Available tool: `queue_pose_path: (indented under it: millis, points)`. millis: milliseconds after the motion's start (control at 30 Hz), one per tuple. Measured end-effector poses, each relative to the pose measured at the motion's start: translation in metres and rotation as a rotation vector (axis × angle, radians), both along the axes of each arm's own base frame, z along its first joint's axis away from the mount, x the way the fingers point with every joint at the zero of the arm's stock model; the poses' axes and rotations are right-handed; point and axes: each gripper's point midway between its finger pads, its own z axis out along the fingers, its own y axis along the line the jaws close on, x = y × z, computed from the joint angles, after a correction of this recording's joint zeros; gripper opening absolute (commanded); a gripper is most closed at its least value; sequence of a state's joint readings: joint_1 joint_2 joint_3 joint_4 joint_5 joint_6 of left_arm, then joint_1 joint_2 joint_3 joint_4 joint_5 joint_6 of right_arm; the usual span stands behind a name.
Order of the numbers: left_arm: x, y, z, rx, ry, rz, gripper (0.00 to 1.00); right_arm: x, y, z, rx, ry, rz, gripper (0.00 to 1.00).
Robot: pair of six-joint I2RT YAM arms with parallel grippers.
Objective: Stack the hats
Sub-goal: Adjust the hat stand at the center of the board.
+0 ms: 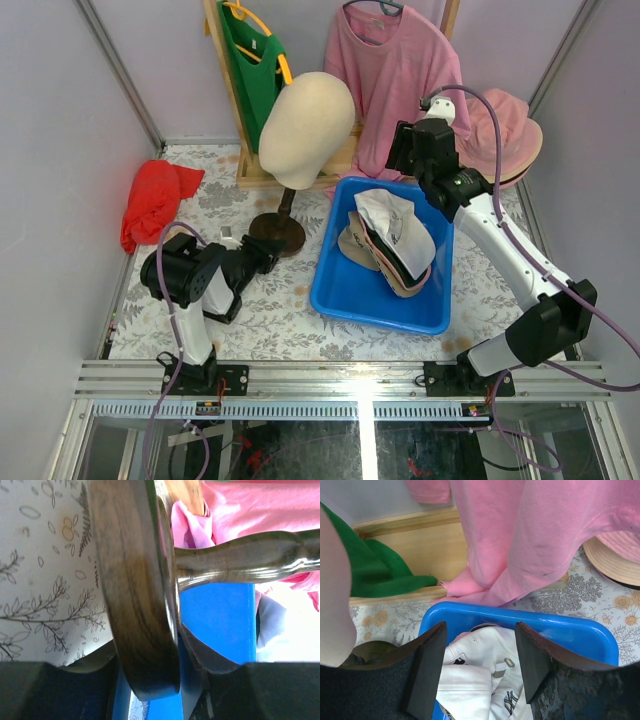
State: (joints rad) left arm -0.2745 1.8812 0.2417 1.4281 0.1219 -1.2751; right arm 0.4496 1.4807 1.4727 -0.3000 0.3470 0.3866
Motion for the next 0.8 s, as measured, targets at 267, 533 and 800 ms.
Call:
queue_pose_path:
  millis: [267, 533, 800]
  points:
    - [-0.012, -0.006, -0.013, -0.038, 0.037, -0.007, 0.00, 0.005, 0.002, 0.000, 0.000, -0.010, 0.004, 0.64]
    - [-0.018, -0.007, -0.020, -0.044, 0.052, -0.012, 0.00, 0.006, 0.008, 0.003, 0.016, -0.020, 0.027, 0.63]
    - [-0.019, -0.007, -0.025, -0.075, 0.084, -0.003, 0.00, 0.011, 0.018, 0.002, 0.037, -0.026, 0.067, 0.63]
